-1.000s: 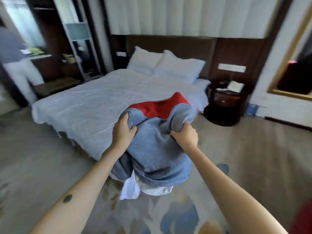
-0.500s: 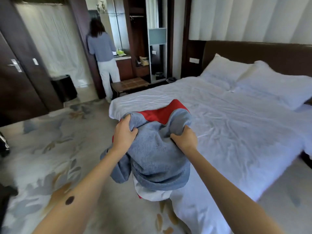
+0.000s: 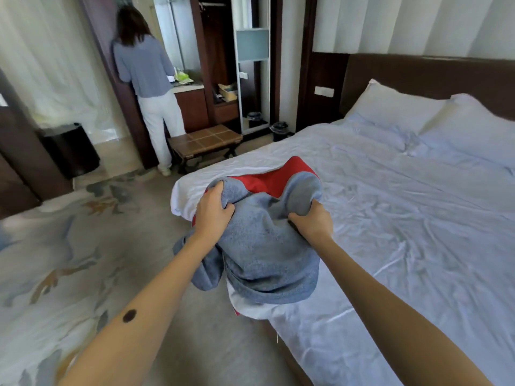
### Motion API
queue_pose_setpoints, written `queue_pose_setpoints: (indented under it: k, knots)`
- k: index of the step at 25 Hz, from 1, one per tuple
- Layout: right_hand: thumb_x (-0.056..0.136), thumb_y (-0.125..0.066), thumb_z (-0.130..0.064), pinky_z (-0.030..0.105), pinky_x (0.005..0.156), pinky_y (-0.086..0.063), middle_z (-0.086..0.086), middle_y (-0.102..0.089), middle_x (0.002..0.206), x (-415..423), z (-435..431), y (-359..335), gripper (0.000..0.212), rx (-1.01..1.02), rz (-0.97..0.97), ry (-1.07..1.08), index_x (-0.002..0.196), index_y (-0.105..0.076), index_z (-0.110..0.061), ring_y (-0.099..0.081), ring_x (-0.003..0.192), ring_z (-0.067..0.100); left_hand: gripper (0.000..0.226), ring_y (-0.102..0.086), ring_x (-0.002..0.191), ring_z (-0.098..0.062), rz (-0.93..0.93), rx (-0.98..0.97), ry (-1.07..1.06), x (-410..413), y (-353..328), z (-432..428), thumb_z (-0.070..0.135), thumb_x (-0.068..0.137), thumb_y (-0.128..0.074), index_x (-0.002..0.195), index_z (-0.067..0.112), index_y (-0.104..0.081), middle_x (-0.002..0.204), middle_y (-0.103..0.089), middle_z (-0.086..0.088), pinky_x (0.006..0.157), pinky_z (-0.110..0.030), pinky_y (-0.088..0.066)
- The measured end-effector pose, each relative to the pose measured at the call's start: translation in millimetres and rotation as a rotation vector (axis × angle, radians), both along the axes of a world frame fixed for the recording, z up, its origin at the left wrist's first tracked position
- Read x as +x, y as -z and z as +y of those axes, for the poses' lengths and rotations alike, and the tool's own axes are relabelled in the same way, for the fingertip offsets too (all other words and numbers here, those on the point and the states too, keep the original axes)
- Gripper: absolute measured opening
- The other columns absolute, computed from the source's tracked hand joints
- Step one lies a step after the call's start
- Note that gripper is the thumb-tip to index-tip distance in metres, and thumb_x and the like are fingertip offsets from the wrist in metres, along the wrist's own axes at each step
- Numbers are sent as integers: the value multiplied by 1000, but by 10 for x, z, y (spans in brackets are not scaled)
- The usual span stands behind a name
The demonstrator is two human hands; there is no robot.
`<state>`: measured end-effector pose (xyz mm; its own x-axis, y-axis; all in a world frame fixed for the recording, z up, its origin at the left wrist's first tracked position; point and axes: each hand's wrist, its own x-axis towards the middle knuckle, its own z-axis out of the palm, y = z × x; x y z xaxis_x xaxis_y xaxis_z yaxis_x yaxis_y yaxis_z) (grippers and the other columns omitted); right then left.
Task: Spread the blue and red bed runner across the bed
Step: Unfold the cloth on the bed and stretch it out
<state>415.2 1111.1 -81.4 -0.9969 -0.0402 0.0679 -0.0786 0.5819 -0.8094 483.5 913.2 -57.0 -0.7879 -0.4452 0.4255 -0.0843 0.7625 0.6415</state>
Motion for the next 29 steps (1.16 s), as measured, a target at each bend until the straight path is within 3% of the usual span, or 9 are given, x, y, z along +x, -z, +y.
queue_pose_setpoints:
  k: [3, 5, 7, 12, 16, 24, 29]
  knots:
    - [75, -67, -29, 31, 70, -40, 19, -64, 112, -720, -334, 9, 64, -13, -25, 64, 129, -42, -5, -59, 104, 38, 50, -54, 114, -36, -27, -23, 72, -841, -47, -377, 3, 81, -57, 129, 0, -45, 124, -58, -21, 90, -35, -43]
    - [73, -67, -29, 30, 66, -40, 17, -65, 100, -1182, -448, 58, 47, -13, -20, 104, 111, -50, -8, -60, 98, 37, 49, -54, 111, -36, -33, -59, 118, -1391, -22, -518, 4, 81, -58, 128, 0, -46, 122, -59, -21, 87, -34, -43]
    - [72, -66, -28, 31, 62, -40, 11, -60, 82, -1695, -478, 186, 33, 2, -38, 152, 90, -45, -11, -61, 90, 35, 48, -55, 111, -36, -54, -86, 159, -1999, 73, -573, 4, 81, -58, 128, 0, -46, 121, -60, -20, 85, -34, -43]
    - [73, -67, -28, 32, 60, -39, 5, -52, 76, -2904, -336, 623, 32, 8, -113, 244, 85, -42, -11, -59, 84, 34, 51, -52, 116, -37, -149, -137, 248, -3451, 516, -442, 6, 84, -57, 133, 2, -43, 129, -56, -20, 87, -43, -46]
    - [73, -66, -26, 31, 59, -39, 1, -51, 73, -3503, -72, 1106, 30, 9, -229, 343, 84, -40, -16, -59, 82, 32, 52, -55, 110, -39, -246, -190, 373, -4336, 1047, -154, 5, 83, -58, 133, 1, -43, 123, -58, -23, 83, -43, -48]
    - [75, -63, -20, 33, 65, -46, 15, -68, 93, -3689, 535, 2530, 33, 94, -518, 635, 105, -53, -11, -62, 88, 36, 32, -59, 89, -37, -550, -188, 720, -5025, 2662, 629, 1, 81, -56, 113, 0, -56, 97, -63, -21, 65, -43, -49]
    - [74, -62, -19, 35, 63, -44, 16, -67, 87, -3547, 765, 3317, 21, 165, -604, 798, 92, -53, -11, -61, 82, 37, 21, -60, 73, -40, -528, -314, 907, -4830, 3482, 984, -3, 74, -63, 95, 0, -65, 83, -65, -23, 59, -44, -52]
